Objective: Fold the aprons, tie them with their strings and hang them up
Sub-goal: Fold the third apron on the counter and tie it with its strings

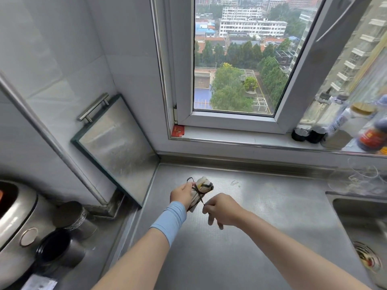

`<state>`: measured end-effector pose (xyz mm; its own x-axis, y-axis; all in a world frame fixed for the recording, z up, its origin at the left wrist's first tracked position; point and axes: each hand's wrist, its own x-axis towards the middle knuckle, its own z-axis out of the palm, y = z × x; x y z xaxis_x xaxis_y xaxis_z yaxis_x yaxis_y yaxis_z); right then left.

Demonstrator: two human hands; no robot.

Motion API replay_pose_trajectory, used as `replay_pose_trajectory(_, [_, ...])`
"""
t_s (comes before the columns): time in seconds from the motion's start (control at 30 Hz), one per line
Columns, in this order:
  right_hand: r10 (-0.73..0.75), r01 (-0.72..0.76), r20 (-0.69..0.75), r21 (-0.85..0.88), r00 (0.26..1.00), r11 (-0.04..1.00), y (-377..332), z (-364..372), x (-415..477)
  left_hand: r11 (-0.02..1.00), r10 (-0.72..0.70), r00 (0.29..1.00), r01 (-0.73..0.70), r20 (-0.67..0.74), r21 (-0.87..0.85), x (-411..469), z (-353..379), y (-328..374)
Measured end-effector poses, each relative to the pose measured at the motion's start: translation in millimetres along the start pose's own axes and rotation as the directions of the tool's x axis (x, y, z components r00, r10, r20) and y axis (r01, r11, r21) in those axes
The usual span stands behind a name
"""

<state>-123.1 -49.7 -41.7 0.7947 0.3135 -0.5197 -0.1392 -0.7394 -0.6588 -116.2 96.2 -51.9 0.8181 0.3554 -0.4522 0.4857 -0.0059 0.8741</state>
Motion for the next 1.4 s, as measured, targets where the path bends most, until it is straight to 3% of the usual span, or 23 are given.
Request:
replay_pose_trajectory(0.07, [0.142, -0.173, 0.11, 0.381, 0.984, 0.908, 10, -2, 3, 0.997, 0.034, 0.998, -0.03, 0.046, -0.07, -5, 5, -3])
replay_pose_trajectory(0.13, [0.212, -0.282, 0.186, 0.607, 0.959, 0.743, 17, -5, 7, 0.99, 0.097, 0.993, -0.089, 0.074, -0.108, -8, 9, -9])
replay_pose_trajectory(0.27, [0.214, -0.328, 0.268, 0.884, 0.939, 0.332, 28, -15, 20, 0.967, 0.247, 0.96, -0.236, 0.13, -0.095, -12, 14, -22])
replay_pose_trajectory(0.33, [0.19, -0.339, 0.304, 0.919, 0.934, 0.199, 33, -21, 26, 0.955, 0.293, 0.941, -0.281, 0.17, -0.09, -10, 14, -29])
replay_pose_trajectory(0.37, [0.179, -0.341, 0.308, 0.919, 0.934, 0.199, 36, -23, 30, 0.953, 0.302, 0.933, -0.289, 0.194, -0.093, -9, 13, -33])
replay_pose_trajectory(0.53, [0.166, -0.317, 0.272, 0.862, 0.948, 0.396, 45, -20, 44, 0.956, 0.286, 0.927, -0.293, 0.243, -0.009, -1, 8, -54])
replay_pose_trajectory(0.73, [0.153, -0.145, 0.06, 0.756, 0.986, 0.639, 63, 10, 47, 0.946, 0.206, 0.938, -0.263, 0.277, 0.187, 11, 5, -75])
replay_pose_trajectory(1.0, [0.122, -0.026, -0.088, 0.7, 0.989, 0.714, 88, 56, 43, 0.849, 0.232, 0.921, -0.348, 0.313, 0.397, 24, 25, -108])
replay_pose_trajectory(1.07, [0.171, -0.032, -0.113, 0.739, 0.979, 0.673, 94, 60, 42, 0.837, 0.225, 0.919, -0.352, 0.325, 0.418, 23, 33, -110])
replay_pose_trajectory(1.17, [0.391, -0.087, -0.152, 0.843, 0.908, 0.531, 106, 63, 46, 0.85, 0.168, 0.934, -0.298, 0.314, 0.433, 22, 46, -110])
replay_pose_trajectory(1.27, [0.569, -0.152, -0.075, 0.928, 0.819, 0.34, 122, 70, 54, 0.786, 0.133, 0.941, -0.291, 0.311, 0.545, 21, 58, -113])
replay_pose_trajectory(1.4, [0.649, -0.148, -0.001, 0.974, 0.761, 0.174, 126, 69, 52, 0.71, 0.121, 0.946, -0.295, 0.301, 0.639, 23, 69, -115])
